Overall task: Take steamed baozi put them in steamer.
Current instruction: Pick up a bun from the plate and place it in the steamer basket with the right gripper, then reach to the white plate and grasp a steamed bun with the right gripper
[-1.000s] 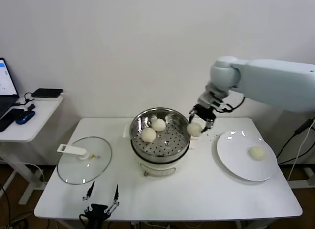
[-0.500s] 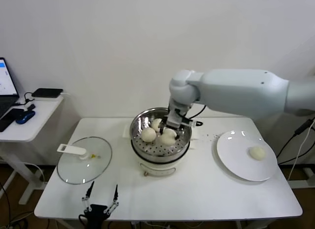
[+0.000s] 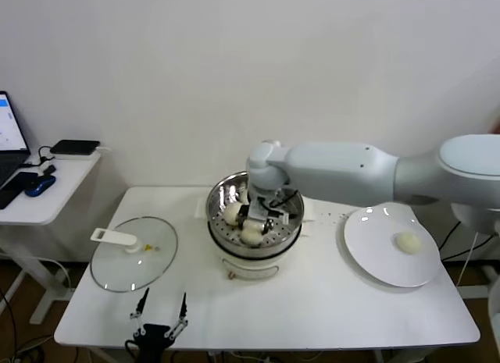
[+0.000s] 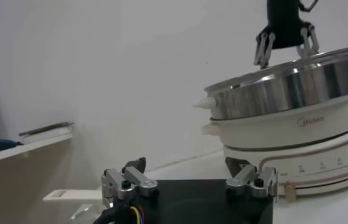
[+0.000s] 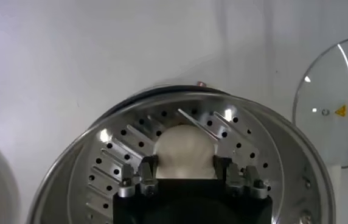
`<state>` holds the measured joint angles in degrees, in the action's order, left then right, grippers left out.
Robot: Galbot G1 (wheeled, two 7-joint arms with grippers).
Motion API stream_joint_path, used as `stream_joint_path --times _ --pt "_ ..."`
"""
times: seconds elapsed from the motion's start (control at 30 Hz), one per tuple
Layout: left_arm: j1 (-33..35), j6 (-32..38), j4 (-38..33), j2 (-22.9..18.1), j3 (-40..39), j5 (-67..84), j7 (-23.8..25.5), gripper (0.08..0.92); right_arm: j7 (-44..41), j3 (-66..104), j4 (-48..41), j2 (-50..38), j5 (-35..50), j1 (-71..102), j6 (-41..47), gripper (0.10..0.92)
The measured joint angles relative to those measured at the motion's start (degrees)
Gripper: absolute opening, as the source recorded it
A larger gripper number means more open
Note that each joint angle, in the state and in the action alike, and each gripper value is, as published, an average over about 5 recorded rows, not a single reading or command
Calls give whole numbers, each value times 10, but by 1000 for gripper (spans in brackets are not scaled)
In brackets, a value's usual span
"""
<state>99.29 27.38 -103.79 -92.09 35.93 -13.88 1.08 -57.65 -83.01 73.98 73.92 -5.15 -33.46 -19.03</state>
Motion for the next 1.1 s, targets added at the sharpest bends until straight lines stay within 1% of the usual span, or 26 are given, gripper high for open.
stream_joint_path --times 0.1,0.27,0.37,0.63,0.8,0.97,1.1 --pt "-1 -1 0 0 0 0 0 823 3 0 -8 3 -1 4 -6 656" --pt "1 -2 -4 0 0 0 1 823 4 -5 -12 1 15 -4 -14 781" --pt "3 -3 -6 1 0 0 1 823 -1 -15 -13 -5 41 -26 -20 816" --pt "10 -4 -12 3 -6 -3 2 823 -28 -73 -34 -32 146 -118 -34 823" --pt "12 -3 -16 5 -6 -4 2 823 -46 -130 -39 -67 209 -174 -8 823" --pt "14 -2 -17 6 -7 -4 2 823 -50 -185 -45 -120 237 -200 42 823" --pt "14 -1 -14 6 -8 -5 2 823 -52 -204 -58 -170 240 -195 74 823"
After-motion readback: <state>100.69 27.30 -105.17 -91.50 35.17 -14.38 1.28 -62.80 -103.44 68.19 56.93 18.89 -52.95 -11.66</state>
